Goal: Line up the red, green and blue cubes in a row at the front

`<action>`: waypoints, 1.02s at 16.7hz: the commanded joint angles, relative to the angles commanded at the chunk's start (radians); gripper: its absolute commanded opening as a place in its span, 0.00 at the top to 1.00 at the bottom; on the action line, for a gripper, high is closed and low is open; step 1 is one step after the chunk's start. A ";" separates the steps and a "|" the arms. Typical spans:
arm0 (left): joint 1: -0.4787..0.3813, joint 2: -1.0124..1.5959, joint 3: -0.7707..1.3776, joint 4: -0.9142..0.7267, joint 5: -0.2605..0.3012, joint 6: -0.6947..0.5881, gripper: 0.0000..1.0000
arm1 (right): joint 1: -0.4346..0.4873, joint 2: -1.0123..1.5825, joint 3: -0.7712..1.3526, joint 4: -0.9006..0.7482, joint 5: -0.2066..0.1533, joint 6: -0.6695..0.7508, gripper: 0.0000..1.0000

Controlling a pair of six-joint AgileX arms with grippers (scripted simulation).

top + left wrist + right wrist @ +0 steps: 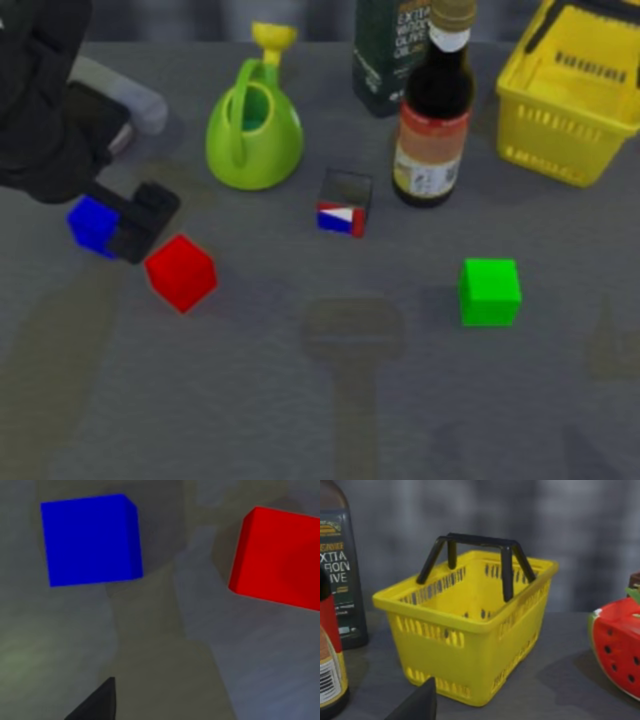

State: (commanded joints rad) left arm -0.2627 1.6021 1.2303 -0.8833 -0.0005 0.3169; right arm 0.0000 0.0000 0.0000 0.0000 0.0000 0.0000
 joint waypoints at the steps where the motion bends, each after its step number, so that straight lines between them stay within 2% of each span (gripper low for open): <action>1: -0.013 0.079 0.063 -0.044 0.000 0.016 0.00 | 0.000 0.000 0.000 0.000 0.000 0.000 0.00; 5: -0.055 0.335 0.269 -0.179 0.001 0.065 0.00 | 0.000 0.000 0.000 0.000 0.000 0.000 0.00; 8: -0.072 0.430 0.355 -0.231 0.002 0.085 0.00 | 0.000 0.000 0.000 0.000 0.000 0.000 0.00; 17: -0.072 0.461 0.341 -0.198 0.002 0.090 0.00 | 0.000 0.000 0.000 0.000 0.000 0.000 0.00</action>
State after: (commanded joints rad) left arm -0.3345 2.0633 1.5715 -1.0812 0.0019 0.4073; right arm 0.0000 0.0000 0.0000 0.0000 0.0000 0.0000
